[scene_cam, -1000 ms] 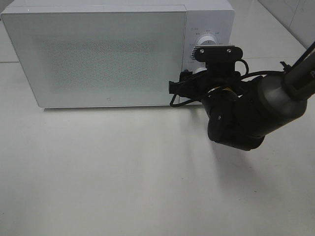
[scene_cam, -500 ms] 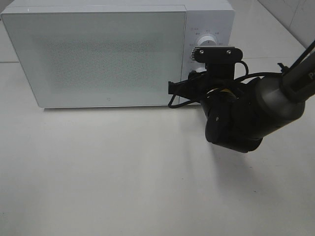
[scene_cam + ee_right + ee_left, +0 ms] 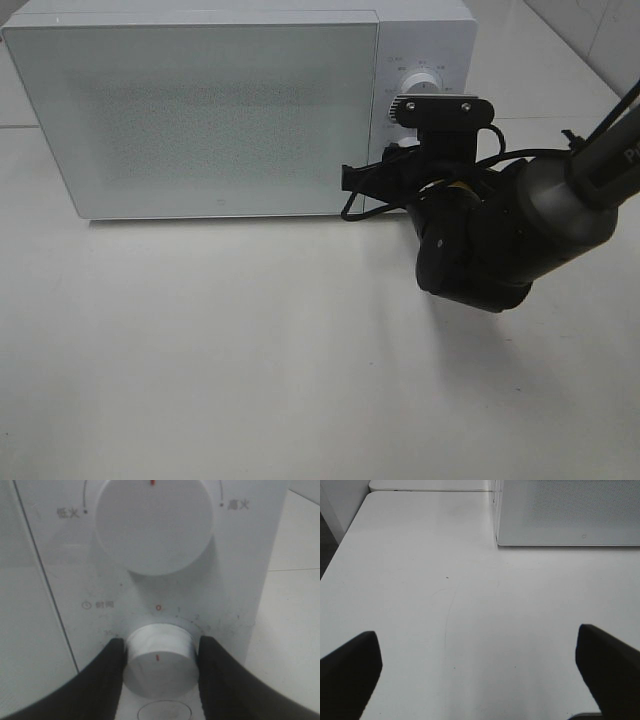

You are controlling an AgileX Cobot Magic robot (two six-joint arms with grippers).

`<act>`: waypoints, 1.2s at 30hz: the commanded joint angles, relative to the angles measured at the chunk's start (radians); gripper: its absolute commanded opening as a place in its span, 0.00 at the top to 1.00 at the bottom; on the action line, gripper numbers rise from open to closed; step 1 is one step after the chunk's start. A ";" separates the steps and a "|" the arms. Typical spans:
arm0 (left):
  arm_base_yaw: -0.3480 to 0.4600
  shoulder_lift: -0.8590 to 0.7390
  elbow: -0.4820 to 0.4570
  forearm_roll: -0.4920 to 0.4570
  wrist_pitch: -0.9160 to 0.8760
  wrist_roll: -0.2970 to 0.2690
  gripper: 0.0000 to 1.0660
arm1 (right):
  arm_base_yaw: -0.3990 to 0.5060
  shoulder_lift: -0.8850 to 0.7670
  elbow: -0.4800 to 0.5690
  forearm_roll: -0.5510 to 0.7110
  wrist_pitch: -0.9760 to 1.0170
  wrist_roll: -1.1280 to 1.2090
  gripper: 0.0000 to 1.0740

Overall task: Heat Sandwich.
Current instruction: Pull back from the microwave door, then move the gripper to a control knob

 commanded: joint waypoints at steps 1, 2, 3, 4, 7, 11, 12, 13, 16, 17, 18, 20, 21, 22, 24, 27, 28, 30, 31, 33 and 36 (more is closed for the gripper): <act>-0.005 -0.022 0.001 -0.010 -0.013 0.001 0.08 | 0.001 -0.007 -0.008 -0.016 -0.047 0.044 0.95; -0.005 -0.022 0.001 -0.010 -0.013 0.001 0.08 | 0.001 -0.007 -0.008 -0.016 -0.047 0.059 0.95; -0.005 -0.022 0.001 -0.010 -0.013 0.001 0.08 | 0.001 -0.007 -0.008 -0.016 -0.047 0.059 0.95; -0.005 -0.022 0.001 -0.010 -0.013 0.001 0.08 | 0.001 -0.007 -0.008 -0.016 -0.047 0.097 0.96; -0.005 -0.022 0.001 -0.010 -0.013 0.001 0.08 | 0.001 -0.007 -0.008 -0.017 -0.048 0.189 0.98; -0.005 -0.022 0.001 -0.010 -0.013 0.001 0.08 | 0.001 -0.007 -0.008 -0.022 -0.078 0.330 0.99; -0.005 -0.022 0.001 -0.010 -0.013 0.001 0.08 | 0.001 -0.007 -0.008 -0.036 -0.088 0.405 0.99; -0.005 -0.022 0.001 -0.010 -0.013 0.001 0.08 | 0.001 -0.007 -0.008 -0.036 -0.088 0.405 0.99; -0.005 -0.022 0.001 -0.010 -0.013 0.001 0.08 | 0.001 -0.007 -0.008 -0.051 -0.089 0.577 0.99; -0.005 -0.022 0.001 -0.010 -0.013 0.001 0.08 | 0.001 -0.007 -0.008 -0.051 -0.089 0.577 0.99; -0.005 -0.022 0.001 -0.010 -0.013 0.001 0.08 | 0.001 -0.007 -0.008 -0.051 -0.091 0.614 0.99; -0.005 -0.022 0.001 -0.010 -0.013 0.001 0.08 | 0.001 -0.007 -0.008 -0.053 -0.096 0.696 0.99; -0.005 -0.022 0.001 -0.010 -0.013 0.001 0.08 | 0.001 -0.007 -0.008 -0.073 -0.113 0.782 0.99; -0.005 -0.022 0.001 -0.010 -0.013 0.001 0.08 | 0.001 -0.007 -0.008 -0.073 -0.113 0.782 0.99; -0.005 -0.022 0.001 -0.010 -0.013 0.001 0.08 | 0.001 -0.007 -0.008 -0.092 -0.132 0.865 0.99; -0.005 -0.022 0.001 -0.010 -0.013 0.001 0.08 | 0.001 -0.007 -0.008 -0.102 -0.164 0.962 0.98; -0.005 -0.022 0.001 -0.010 -0.013 0.001 0.08 | 0.001 -0.007 -0.008 -0.102 -0.170 0.988 0.98; -0.005 -0.022 0.001 -0.010 -0.013 0.001 0.08 | 0.001 -0.007 -0.008 -0.102 -0.176 1.086 0.98; -0.005 -0.022 0.001 -0.010 -0.013 0.001 0.08 | 0.001 -0.007 -0.008 -0.102 -0.176 1.121 0.98; -0.005 -0.022 0.001 -0.010 -0.013 0.001 0.08 | 0.001 -0.006 -0.008 -0.102 -0.177 1.157 0.98; -0.005 -0.022 0.001 -0.010 -0.013 0.001 0.08 | 0.001 0.000 -0.008 -0.091 -0.196 1.304 0.98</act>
